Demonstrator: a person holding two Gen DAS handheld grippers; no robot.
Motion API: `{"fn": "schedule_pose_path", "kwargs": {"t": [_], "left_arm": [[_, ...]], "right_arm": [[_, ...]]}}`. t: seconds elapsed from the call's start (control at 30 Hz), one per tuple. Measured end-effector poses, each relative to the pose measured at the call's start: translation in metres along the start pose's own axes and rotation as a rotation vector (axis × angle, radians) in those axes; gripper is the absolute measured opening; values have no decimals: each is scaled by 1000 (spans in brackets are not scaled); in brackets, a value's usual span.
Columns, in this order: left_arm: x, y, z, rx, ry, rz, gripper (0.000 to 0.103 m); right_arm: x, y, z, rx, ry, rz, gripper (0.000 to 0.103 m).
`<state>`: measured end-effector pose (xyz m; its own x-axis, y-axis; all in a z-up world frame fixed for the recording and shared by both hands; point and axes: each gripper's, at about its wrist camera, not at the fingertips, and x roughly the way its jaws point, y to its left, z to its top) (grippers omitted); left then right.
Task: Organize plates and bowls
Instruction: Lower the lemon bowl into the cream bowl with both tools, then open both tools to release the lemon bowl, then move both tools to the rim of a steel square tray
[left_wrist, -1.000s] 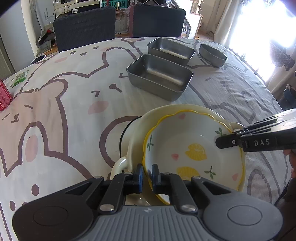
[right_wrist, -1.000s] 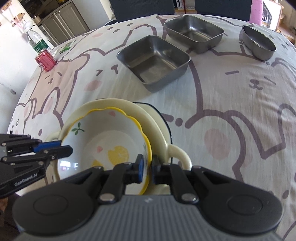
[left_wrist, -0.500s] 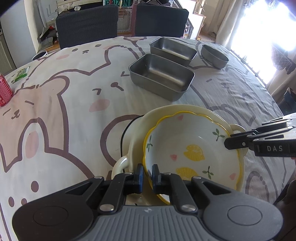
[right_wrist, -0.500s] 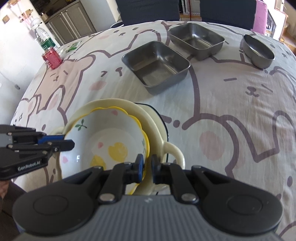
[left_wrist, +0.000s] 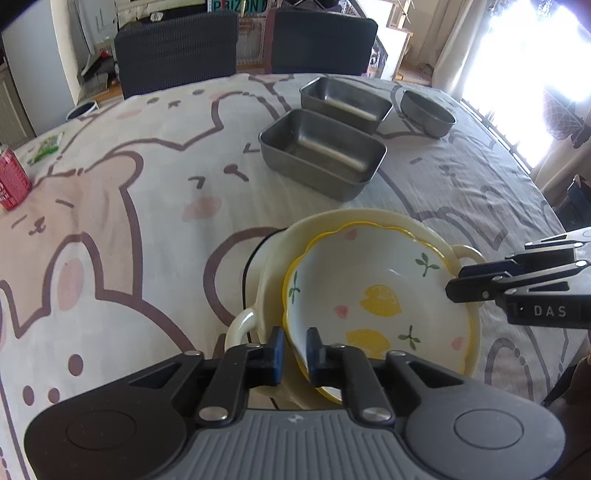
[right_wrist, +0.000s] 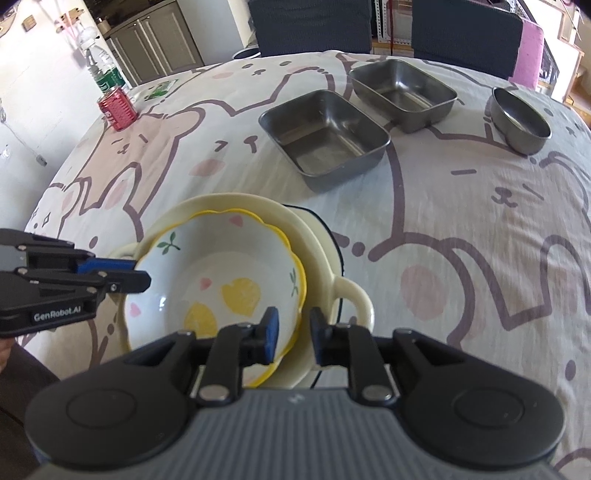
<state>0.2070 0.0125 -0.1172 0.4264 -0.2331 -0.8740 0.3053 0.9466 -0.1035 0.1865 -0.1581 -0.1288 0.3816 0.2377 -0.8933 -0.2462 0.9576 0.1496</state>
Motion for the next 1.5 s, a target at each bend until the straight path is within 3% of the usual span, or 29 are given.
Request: {"fn": "schedule_pose_path", "kwargs": {"t": [0.03,0.23,0.33,0.6,0.7,0.77,0.97,1.17,1.5], "left_arm": [[-3,-1,0,7,-8,6,25],[-16,-4,-3,10,-25,1,27],[-19,-4,-6,10,-29,3,34],[-27,-7,-8,17,-44,-6,47],[-32,-10,-8,24,-59,-13,60],[-36,-12,-8,30,-73,-11,75],[-50,-16,-1,51,-156,22,100],[-62,-18,24,64,-275,71,103],[-36,-10,87,68,-364,166,103]], "right_arm": [[0,0,0,-2,-1,0,25],[-4,2,-2,-13,-13,-5,32],[-7,4,-4,-20,-19,-40,44],[-20,2,-11,-26,-44,-47,45],[-26,3,-14,-31,-58,-50,49],[-31,3,-16,-35,-71,-51,53],[-50,0,-18,-17,-145,-55,74],[-71,-11,-11,56,-272,-58,101],[-63,-46,18,297,-354,-91,103]]}}
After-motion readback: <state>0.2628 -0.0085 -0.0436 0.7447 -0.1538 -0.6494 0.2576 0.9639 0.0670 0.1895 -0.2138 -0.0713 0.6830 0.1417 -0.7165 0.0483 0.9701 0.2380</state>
